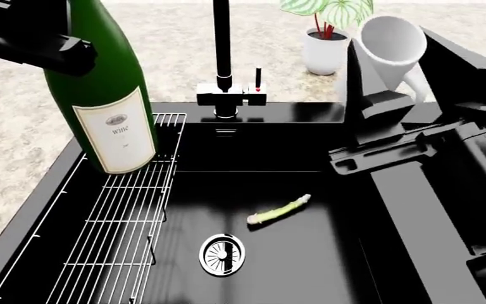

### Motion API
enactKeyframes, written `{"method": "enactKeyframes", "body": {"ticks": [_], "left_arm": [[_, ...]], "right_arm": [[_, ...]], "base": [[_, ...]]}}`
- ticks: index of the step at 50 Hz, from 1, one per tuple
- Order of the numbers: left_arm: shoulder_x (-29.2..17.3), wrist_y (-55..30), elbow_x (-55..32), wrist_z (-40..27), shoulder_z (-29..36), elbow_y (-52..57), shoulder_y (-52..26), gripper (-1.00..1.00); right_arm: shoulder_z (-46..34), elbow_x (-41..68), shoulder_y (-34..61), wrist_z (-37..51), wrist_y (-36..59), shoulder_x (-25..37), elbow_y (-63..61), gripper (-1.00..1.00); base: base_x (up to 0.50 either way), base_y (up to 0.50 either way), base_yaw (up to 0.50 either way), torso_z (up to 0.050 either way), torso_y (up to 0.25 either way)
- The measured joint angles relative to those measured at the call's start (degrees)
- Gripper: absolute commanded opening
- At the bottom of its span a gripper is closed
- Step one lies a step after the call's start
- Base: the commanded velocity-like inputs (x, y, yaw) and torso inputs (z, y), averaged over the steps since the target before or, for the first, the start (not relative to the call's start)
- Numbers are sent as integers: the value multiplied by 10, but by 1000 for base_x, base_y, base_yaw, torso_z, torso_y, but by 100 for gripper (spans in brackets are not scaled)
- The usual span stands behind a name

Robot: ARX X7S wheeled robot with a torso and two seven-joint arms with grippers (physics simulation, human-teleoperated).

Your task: Pick the mug and bottle and place them in the sink. Then turn on the water.

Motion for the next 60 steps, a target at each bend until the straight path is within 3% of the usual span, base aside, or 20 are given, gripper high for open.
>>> {"method": "enactKeyframes", "body": {"ticks": [23, 47, 60], "left_arm": [[-1, -7, -3, 0, -8, 1, 3, -100], [6, -10, -1, 1, -13, -2, 10, -100], [13, -11, 1, 0, -15, -2, 15, -100]], "right_arm": [[-13, 189, 66, -237, 135, -98, 160, -100], [-29, 253, 126, -397, 311, -133, 220, -100], [-27, 255, 100, -456, 334, -175, 270, -100]], "base": [[36, 0, 3, 0, 1], [37, 0, 5, 0, 1], [38, 0, 4, 1, 1]]}}
